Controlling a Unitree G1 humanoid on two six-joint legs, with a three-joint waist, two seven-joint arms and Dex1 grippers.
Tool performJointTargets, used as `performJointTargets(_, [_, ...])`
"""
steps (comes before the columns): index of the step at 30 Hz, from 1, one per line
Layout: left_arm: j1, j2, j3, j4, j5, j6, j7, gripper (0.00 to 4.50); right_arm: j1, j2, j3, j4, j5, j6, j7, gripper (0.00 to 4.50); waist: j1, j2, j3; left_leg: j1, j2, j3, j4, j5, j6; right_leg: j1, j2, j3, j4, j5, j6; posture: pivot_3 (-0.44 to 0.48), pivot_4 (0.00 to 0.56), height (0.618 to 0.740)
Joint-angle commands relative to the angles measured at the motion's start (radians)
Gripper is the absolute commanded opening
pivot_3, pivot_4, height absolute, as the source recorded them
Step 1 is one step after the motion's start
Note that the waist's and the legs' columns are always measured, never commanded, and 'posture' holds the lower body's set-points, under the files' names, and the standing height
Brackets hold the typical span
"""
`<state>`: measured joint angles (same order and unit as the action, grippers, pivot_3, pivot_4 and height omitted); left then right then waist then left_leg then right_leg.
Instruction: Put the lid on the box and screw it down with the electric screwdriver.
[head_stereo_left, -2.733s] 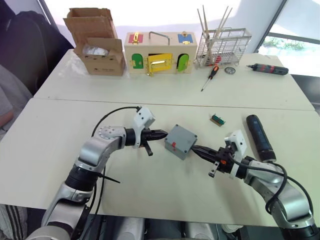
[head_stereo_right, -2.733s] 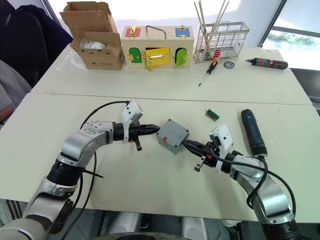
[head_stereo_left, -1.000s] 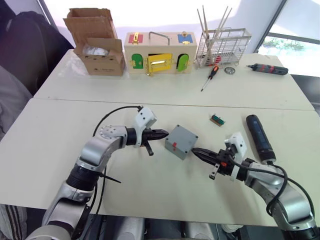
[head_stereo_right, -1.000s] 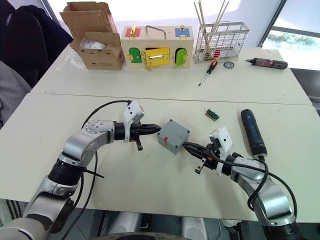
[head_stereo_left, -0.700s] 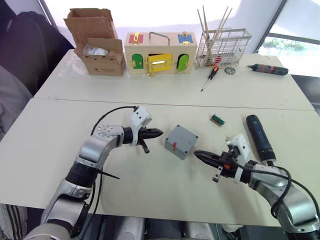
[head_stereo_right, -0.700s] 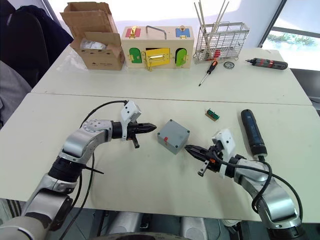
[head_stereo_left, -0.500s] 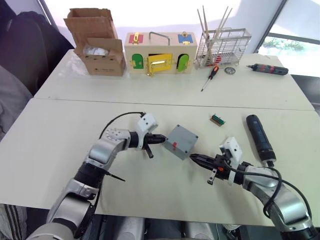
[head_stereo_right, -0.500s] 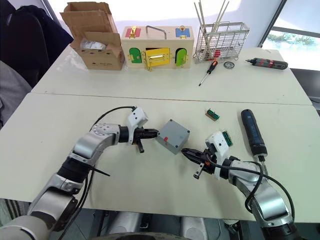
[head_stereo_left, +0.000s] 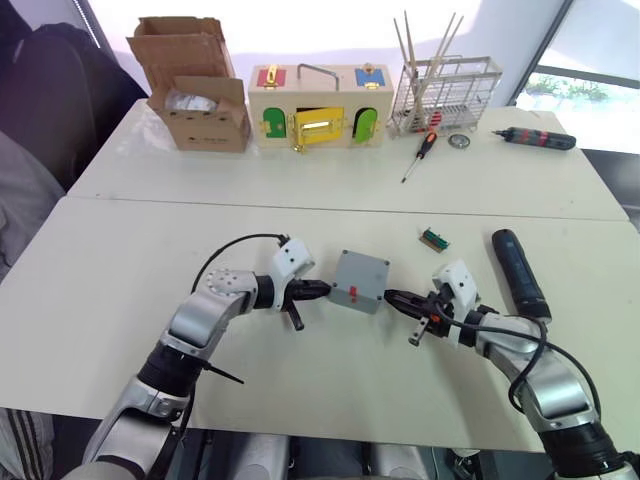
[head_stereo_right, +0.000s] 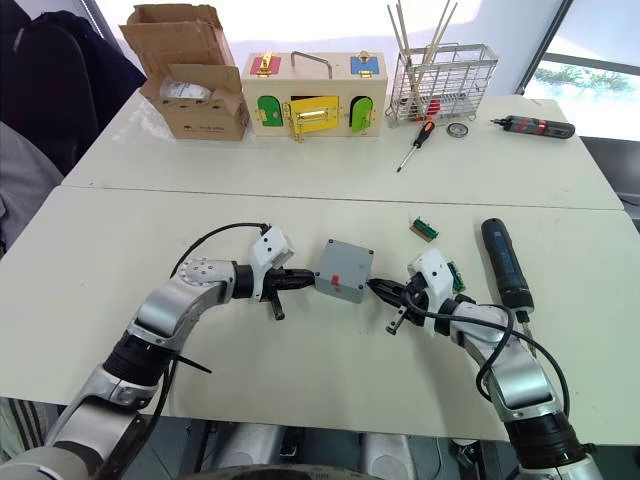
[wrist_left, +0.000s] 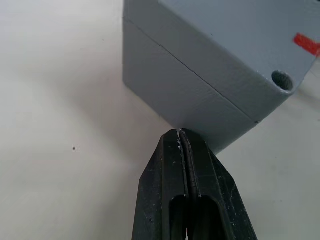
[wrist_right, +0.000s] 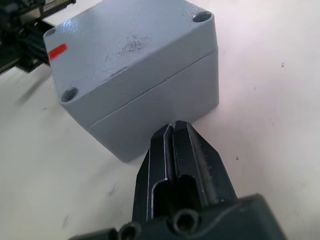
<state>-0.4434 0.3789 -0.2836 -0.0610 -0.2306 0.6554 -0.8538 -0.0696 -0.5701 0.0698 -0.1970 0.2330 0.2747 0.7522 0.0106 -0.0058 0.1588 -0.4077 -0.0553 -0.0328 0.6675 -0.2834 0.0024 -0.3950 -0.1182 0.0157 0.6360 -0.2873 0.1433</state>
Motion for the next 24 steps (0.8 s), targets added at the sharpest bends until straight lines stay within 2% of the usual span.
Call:
performJointTargets(1, [-0.001,-0.030,-0.008,-0.070,-0.033,0.015,0.005,0.00,-0.030,0.025,0.026,-0.016,0.002,-0.039,0.020,0.05,0.001,0.000,0.000,0.000,0.000,0.000,0.000,0.000,0.000,0.000,0.000,0.000,0.000,0.000,0.000,0.000,0.150,0.735])
performJointTargets(10, [-0.003,-0.018,0.017,-0.075,-0.031,0.022,0.020,0.00,-0.035,0.026,0.017,-0.011,-0.011,-0.037,0.027,0.05,0.000,0.000,0.000,0.000,0.000,0.000,0.000,0.000,0.000,0.000,0.000,0.000,0.001,0.000,0.000,0.000,0.150,0.735])
performJointTargets(14, [0.016,0.069,0.112,-0.121,-0.047,0.047,0.025,0.00,-0.016,-0.012,-0.032,-0.088,0.002,0.019,0.011,0.05,-0.003,0.000,0.000,0.000,0.000,0.000,0.000,0.000,0.000,-0.002,0.000,0.000,0.002,0.000,0.000,0.000,0.150,0.735])
performJointTargets(18, [0.030,0.155,0.211,-0.192,-0.118,0.134,0.018,0.00,-0.018,-0.041,-0.082,-0.140,0.027,0.089,0.000,0.05,-0.006,0.000,0.000,0.000,0.001,0.000,0.000,0.001,-0.001,-0.003,0.000,0.000,0.005,0.000,0.000,0.000,0.150,0.735])
performJointTargets(20, [0.029,0.183,0.239,-0.222,-0.143,0.170,0.022,0.00,0.004,-0.071,-0.132,-0.153,0.054,0.107,0.016,0.05,-0.001,0.000,0.000,0.000,0.000,0.000,0.000,0.001,-0.001,-0.004,0.000,0.000,0.008,0.000,0.000,0.000,0.150,0.735])
performJointTargets(24, [0.031,0.174,0.243,-0.364,-0.229,0.261,0.044,0.00,0.089,-0.128,-0.322,-0.192,0.213,0.181,0.079,0.05,0.010,0.000,0.000,0.000,-0.001,-0.001,0.001,0.000,0.000,-0.002,-0.001,0.000,0.008,0.000,0.000,0.000,0.150,0.735])
